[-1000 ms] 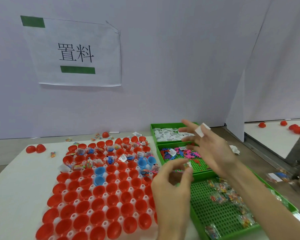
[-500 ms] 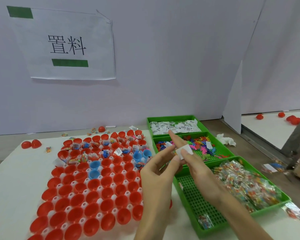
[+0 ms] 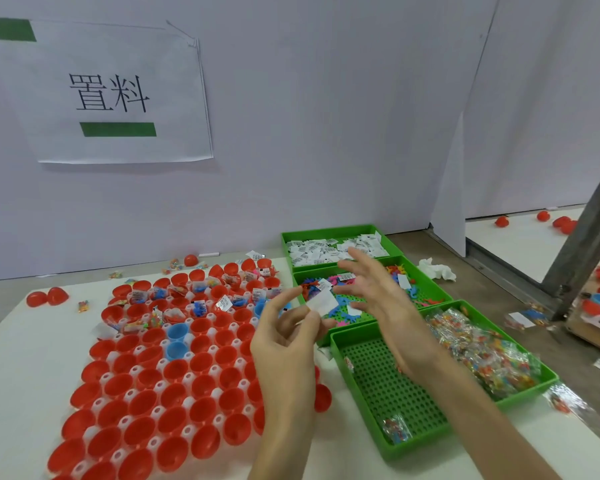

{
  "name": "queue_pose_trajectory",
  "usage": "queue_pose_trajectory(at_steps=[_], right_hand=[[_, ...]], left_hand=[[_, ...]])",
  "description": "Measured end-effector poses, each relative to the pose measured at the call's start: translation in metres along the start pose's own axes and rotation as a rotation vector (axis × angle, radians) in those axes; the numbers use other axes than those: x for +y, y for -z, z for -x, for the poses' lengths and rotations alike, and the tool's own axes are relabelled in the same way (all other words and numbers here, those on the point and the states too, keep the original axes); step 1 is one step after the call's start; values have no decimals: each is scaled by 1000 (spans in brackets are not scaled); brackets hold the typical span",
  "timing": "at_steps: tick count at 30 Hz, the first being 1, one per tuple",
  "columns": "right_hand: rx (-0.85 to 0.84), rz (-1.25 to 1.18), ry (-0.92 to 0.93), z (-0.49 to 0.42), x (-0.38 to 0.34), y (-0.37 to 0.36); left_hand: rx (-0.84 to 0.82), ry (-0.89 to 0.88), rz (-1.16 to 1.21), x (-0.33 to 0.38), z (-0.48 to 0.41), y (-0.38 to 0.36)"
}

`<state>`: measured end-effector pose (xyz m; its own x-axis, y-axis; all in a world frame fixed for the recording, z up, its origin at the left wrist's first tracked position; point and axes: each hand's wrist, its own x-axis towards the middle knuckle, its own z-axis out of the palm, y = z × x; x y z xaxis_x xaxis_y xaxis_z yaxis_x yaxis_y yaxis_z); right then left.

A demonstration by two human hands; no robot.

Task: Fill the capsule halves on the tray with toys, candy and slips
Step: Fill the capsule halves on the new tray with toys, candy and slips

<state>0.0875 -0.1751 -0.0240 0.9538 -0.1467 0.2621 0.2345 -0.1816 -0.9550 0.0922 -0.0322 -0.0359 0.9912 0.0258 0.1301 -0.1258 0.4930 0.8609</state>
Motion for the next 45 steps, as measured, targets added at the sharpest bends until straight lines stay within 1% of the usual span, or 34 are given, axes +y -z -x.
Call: queue_pose_trajectory(at_steps=[2, 3, 6, 8, 12, 16, 25, 30, 33, 35, 37, 42, 45], right_hand=[[74, 89, -15, -4, 2, 14], [81, 202, -36, -6, 7, 21], [22, 662, -109, -11, 25, 36], [-39, 804, -139, -13, 34, 36], [-129, 855, -125, -12, 42, 28], [-225, 989, -142, -11, 49, 15], [-179, 972, -158, -12, 44, 12], [-50, 855, -141, -12, 39, 14], [-10, 787, -136, -12, 36, 14], [28, 683, -120, -12, 33, 16], [76, 498, -142, -13, 29, 17], [169, -228, -263, -13, 19, 22], [200, -549, -331, -13, 16, 26]], left_hand=[[33, -21, 11, 0, -1, 2], [43, -30, 9, 1, -1, 2], [61, -43, 11, 3, -1, 3], [69, -49, -1, 3, 0, 2], [77, -88, -33, 5, 1, 2], [84, -99, -84, 3, -1, 2], [74, -7, -112, 0, 1, 0], [55, 14, -103, 1, 3, 0], [52, 21, -110, 2, 3, -1], [50, 30, -108, 2, 3, 0], [48, 36, -105, 2, 3, 0], [49, 38, -98, 2, 3, 1], [48, 36, -108, 1, 2, 1]])
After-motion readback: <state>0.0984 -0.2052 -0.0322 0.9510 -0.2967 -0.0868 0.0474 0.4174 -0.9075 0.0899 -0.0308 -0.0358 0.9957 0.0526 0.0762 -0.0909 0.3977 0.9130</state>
